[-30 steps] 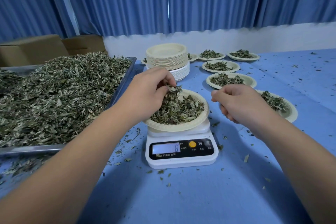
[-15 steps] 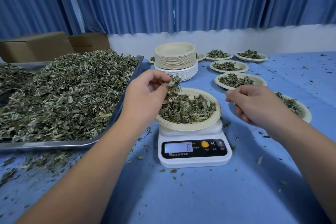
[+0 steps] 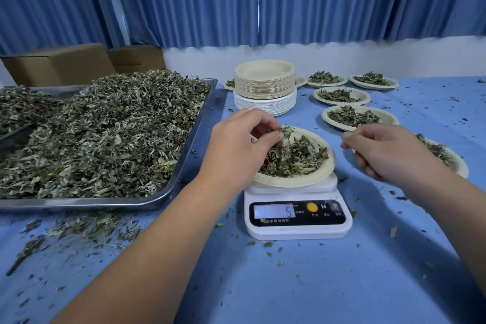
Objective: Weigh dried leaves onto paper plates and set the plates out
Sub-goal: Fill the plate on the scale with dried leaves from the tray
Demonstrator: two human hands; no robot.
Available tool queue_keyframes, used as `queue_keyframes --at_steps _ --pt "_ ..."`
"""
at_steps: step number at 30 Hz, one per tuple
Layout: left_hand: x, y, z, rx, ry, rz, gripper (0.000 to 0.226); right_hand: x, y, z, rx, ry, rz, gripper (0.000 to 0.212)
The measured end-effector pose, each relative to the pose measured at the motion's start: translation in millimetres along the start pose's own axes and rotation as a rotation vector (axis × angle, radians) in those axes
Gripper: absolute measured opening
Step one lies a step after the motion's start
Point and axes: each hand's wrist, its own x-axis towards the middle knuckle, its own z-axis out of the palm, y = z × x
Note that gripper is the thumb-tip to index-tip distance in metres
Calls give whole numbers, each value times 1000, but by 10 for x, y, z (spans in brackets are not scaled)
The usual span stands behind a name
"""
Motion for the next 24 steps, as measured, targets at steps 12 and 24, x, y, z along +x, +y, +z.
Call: queue_keyframes --at_steps 12,24 --pt "-2 -7 -34 -26 14 -10 18 5 2 -3 4 -4 6 28" --pt "26 -61 -53 -154 104 -96 15 -17 -16 -12 2 3 -1 28"
